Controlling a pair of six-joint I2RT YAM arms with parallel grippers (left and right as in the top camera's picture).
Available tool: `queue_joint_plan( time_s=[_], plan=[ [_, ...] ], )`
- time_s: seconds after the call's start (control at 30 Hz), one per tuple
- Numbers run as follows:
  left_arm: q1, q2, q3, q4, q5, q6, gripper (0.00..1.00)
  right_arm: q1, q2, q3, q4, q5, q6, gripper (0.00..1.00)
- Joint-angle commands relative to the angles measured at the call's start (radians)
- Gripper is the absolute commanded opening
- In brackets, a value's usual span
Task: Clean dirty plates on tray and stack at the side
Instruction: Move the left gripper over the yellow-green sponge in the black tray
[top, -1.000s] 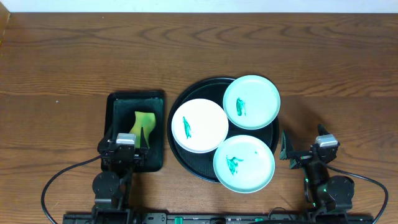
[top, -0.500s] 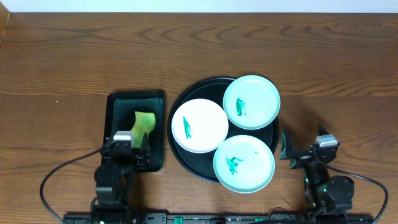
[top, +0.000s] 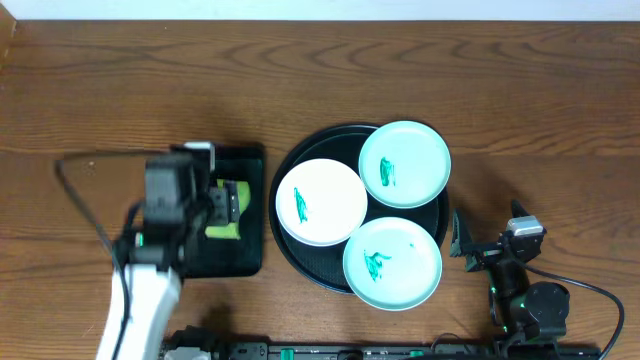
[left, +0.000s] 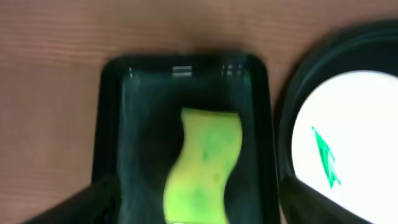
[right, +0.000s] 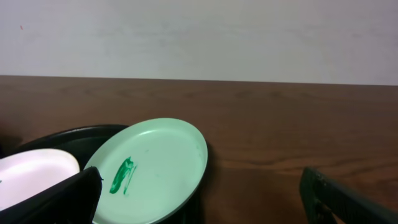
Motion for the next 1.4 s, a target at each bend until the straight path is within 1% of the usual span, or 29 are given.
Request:
queue_joint_plan(
  time_s=[0.0, 0.07, 0.2, 0.4, 0.7, 0.83, 0.9, 0.97, 1.03, 1.07, 1.13, 1.23, 1.37],
  plan=[
    [-0.004, 0.180, 0.169, -0.139, -0.008, -0.066, 0.81, 0.006, -0.001, -0.001, -0.004, 0.004, 0.005, 0.99],
    [-0.004, 0.258, 0.232, -0.211, 0.013, -0.119, 0.81, 0.006, -0.001, -0.001, -0.004, 0.004, 0.005, 0.99],
    [-0.004, 0.341, 0.279, -0.255, 0.106, -0.127, 0.81, 0.006, -0.001, -0.001, -0.004, 0.004, 0.005, 0.99],
    [-0.004, 0.348, 0.279, -0.258, 0.175, -0.127, 0.80, 0.006, -0.001, -0.001, -0.004, 0.004, 0.005, 0.99],
    [-0.004, 0.348, 0.277, -0.269, 0.180, -0.127, 0.80, 0.006, -0.001, -0.001, 0.013, 0.003, 0.007, 0.99],
    [-0.004, 0.348, 0.277, -0.269, 0.180, -0.127, 0.81, 0.006, -0.001, 0.004, 0.117, -0.145, 0.237, 0.99],
    [-0.004, 0.348, 0.277, -0.269, 0.180, -0.127, 0.81, 0.006, 0.005, 0.034, 0.082, -0.223, 0.315, 0.99],
    [-0.004, 0.348, 0.277, -0.269, 0.180, -0.127, 0.81, 0.006, 0.031, 0.091, -0.022, -0.277, 0.320, 0.99],
    [-0.004, 0.348, 0.277, -0.269, 0.179, -0.127, 0.81, 0.006, 0.083, 0.171, -0.160, -0.281, 0.311, 0.99],
    [-0.004, 0.348, 0.277, -0.269, 0.179, -0.127, 0.80, 0.006, 0.133, 0.231, -0.233, -0.286, 0.280, 0.99],
    [-0.004, 0.348, 0.277, -0.269, 0.179, -0.127, 0.80, 0.006, 0.225, 0.326, -0.307, -0.312, 0.212, 0.99],
    [-0.004, 0.348, 0.277, -0.261, 0.179, -0.127, 0.81, 0.006, 0.463, 0.538, -0.426, -0.347, 0.108, 0.99],
    [-0.004, 0.348, 0.277, -0.254, 0.179, -0.127, 0.80, 0.008, 0.780, 0.797, -0.609, -0.376, 0.051, 0.99]
  ],
)
